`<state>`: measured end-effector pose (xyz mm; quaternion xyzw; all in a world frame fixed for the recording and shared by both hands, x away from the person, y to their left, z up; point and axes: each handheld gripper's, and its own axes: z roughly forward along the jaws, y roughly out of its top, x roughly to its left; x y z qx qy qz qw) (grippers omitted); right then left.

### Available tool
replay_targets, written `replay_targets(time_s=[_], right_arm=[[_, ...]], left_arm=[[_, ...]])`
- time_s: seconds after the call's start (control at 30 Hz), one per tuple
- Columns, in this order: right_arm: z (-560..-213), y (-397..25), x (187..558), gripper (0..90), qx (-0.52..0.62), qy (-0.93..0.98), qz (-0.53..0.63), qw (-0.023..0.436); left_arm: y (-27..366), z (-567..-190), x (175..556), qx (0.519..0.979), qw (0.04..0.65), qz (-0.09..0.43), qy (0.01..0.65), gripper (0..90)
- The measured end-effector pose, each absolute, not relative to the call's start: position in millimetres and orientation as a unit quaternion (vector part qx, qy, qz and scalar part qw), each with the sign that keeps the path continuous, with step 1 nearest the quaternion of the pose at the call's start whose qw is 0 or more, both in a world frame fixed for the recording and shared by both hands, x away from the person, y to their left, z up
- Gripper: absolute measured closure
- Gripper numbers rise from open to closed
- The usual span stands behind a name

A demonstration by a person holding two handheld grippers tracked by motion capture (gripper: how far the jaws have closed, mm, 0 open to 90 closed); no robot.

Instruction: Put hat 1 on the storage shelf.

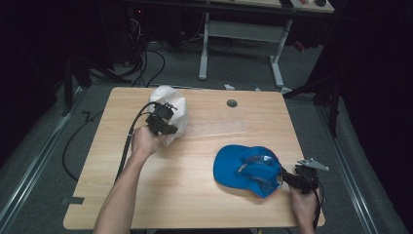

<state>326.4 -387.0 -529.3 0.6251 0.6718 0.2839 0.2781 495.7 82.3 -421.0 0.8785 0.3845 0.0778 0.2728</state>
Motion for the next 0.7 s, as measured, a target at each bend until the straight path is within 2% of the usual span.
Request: replay_targets(time_s=[0.5, 0.63, 0.7], right_arm=[[-529.3, -386.8, 326.2, 37.1, 0.625, 0.672, 0.284, 0.278], [-529.4, -387.1, 326.4, 37.1, 0.623, 0.673, 0.284, 0.279], [-529.4, -387.1, 326.4, 37.1, 0.623, 0.673, 0.283, 0.28]], left_arm=[[89.8, -422.1, 499.6, 0.882, 0.263, 0.088, 0.381, 83.3], [91.1, -424.4, 499.4, 0.878, 0.26, 0.109, 0.386, 78.2], [91.4, -425.7, 498.0, 0.874, 0.261, 0.122, 0.391, 72.4]])
